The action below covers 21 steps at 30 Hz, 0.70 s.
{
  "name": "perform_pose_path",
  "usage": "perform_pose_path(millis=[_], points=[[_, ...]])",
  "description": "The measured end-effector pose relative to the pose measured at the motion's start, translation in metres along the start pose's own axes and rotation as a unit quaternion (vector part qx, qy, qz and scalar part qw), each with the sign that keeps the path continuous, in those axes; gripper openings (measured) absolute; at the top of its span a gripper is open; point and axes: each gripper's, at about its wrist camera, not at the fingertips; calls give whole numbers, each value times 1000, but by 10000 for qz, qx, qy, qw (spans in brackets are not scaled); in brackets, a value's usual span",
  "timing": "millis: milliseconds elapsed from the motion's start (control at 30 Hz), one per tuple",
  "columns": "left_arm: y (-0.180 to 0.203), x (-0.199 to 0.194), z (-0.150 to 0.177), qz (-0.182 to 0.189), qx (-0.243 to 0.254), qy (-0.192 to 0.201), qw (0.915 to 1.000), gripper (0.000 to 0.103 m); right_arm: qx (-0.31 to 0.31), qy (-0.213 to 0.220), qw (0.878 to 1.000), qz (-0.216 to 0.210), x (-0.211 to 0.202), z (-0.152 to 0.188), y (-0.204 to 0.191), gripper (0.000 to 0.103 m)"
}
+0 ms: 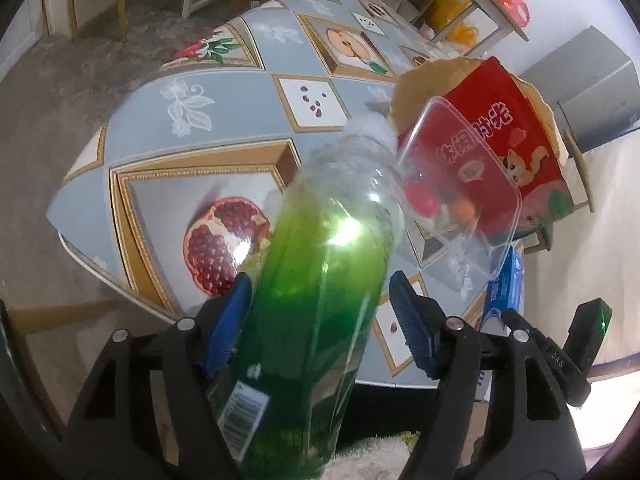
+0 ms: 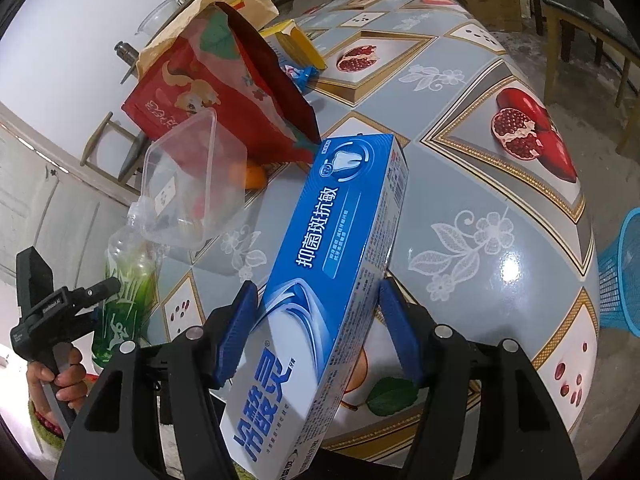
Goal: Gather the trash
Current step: 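Lift the toothpaste box and green bottle off the table with both tools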
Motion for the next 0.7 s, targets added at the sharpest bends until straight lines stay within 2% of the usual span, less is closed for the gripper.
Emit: perform_pose_path(millis=[333,600,700], points=[[18,12,-8,-297,679,-184,9971,73,-134,-24,9998,115,1,-2,-2,66],[11,9,-8,-189,628,-119,9978,76,-73,-22,9999,85,-2,-3,-3,74],[7,4,-9,-101,598,-33,9982,77,20,202,9996,175,-15,-3,1,74]])
Point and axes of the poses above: each gripper's, at about its wrist camera, not at the fingertips, and x roughly the way its jaws point, y to its right, z to its underside, and after that the axes turned 11 degrees about z, right-handed
